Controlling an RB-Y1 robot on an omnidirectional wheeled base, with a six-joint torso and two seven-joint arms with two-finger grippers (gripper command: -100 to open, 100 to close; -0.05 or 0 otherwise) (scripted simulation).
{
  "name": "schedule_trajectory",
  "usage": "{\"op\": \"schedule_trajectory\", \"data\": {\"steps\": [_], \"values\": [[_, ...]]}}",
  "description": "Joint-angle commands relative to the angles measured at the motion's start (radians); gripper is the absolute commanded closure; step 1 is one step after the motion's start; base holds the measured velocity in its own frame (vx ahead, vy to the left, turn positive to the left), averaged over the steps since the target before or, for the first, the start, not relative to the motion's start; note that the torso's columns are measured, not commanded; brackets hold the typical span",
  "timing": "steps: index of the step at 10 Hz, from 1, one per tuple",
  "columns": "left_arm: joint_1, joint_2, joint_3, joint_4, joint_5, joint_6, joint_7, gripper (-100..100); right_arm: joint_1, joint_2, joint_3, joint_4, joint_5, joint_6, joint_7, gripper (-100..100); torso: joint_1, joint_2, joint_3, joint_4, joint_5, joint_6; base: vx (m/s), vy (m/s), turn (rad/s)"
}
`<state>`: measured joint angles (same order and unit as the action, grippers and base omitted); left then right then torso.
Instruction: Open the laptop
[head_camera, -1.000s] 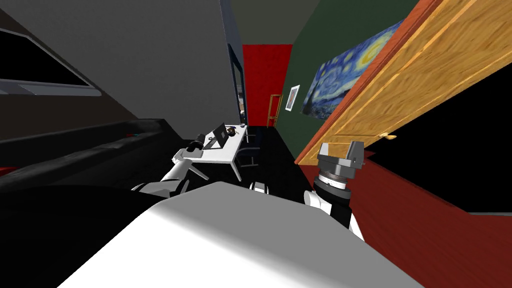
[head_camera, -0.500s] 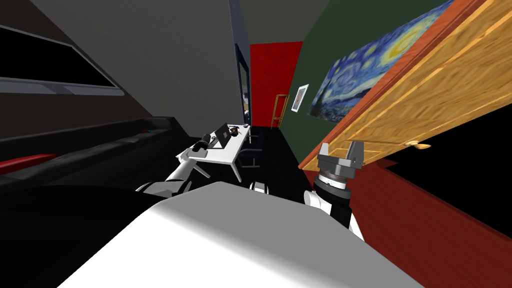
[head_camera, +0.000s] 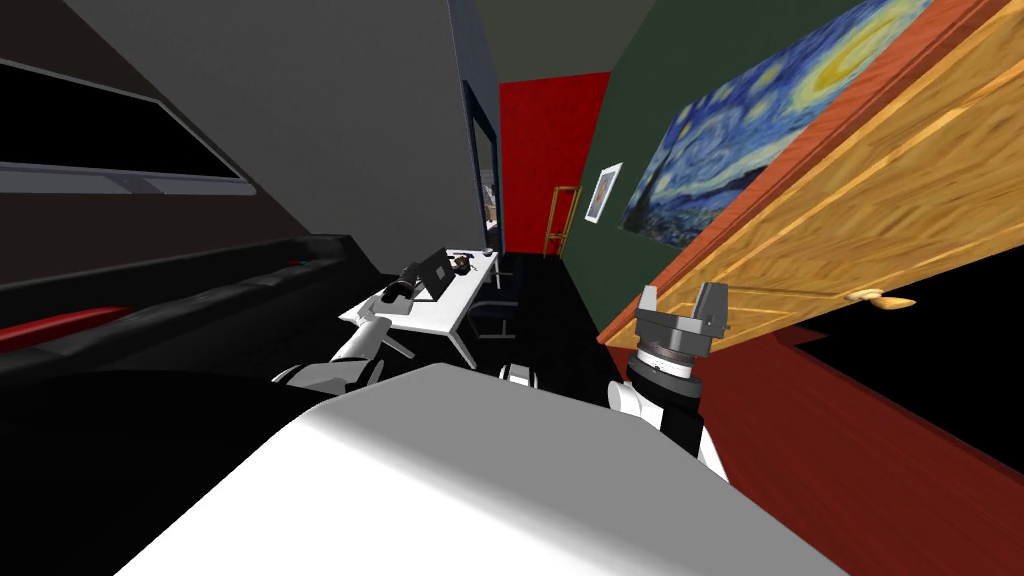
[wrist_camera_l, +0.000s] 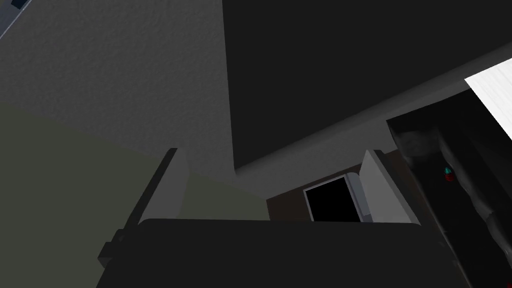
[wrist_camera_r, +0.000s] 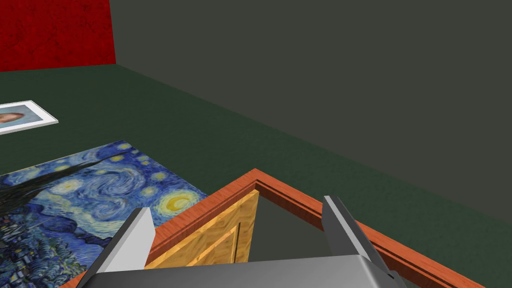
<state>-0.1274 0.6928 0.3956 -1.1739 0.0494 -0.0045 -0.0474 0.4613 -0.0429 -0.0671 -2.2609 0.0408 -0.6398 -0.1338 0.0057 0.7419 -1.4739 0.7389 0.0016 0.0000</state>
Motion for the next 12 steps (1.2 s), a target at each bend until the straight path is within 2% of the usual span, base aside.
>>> {"op": "schedule_trajectory", "data": {"steps": [1, 2, 4, 10, 11, 12], "values": [[0.0, 0.0, 0.0, 0.0, 0.0, 0.0, 0.0, 100, 0.0, 0.0, 0.0, 0.0, 0.0, 0.0, 0.0, 0, 0.0, 0.002, 0.002, 0.001, 0.0, 0.0, 0.01, -0.006, -0.001], [-0.015, -0.001, -0.001, -0.002, 0.034, 0.038, 0.033, 100, 0.0, 0.0, 0.0, 0.0, 0.0, 0.0, 0.0, 0, -0.002, 0.001, 0.001, 0.0, 0.0, 0.0, -0.039, 0.07, -0.049], [-0.03, -0.001, -0.002, -0.004, 0.067, 0.077, 0.066, 100, 0.0, 0.0, 0.0, 0.0, 0.0, 0.0, 0.0, 0, 0.003, -0.002, -0.001, -0.001, 0.002, -0.001, -0.089, 0.138, -0.062], [-0.073, -0.003, -0.004, -0.01, 0.168, 0.192, 0.166, 100, 0.0, 0.0, 0.0, 0.0, 0.0, 0.0, 0.0, 0, 0.0, -0.009, -0.005, -0.004, 0.003, 0.001, -0.063, 0.114, -0.034], [-0.067, 0.001, -0.002, -0.019, 0.158, 0.178, 0.154, 100, 0.0, 0.0, 0.0, 0.0, 0.0, 0.0, 0.0, 0, -0.002, -0.007, -0.004, -0.004, 0.002, 0.0, -0.032, 0.048, -0.013], [-0.08, -0.02, 0.002, -0.007, 0.188, 0.196, 0.184, 100, 0.0, 0.0, 0.0, 0.0, 0.0, 0.0, 0.0, 0, -0.006, -0.007, -0.004, -0.003, 0.001, 0.0, -0.026, 0.075, 0.001]]}}
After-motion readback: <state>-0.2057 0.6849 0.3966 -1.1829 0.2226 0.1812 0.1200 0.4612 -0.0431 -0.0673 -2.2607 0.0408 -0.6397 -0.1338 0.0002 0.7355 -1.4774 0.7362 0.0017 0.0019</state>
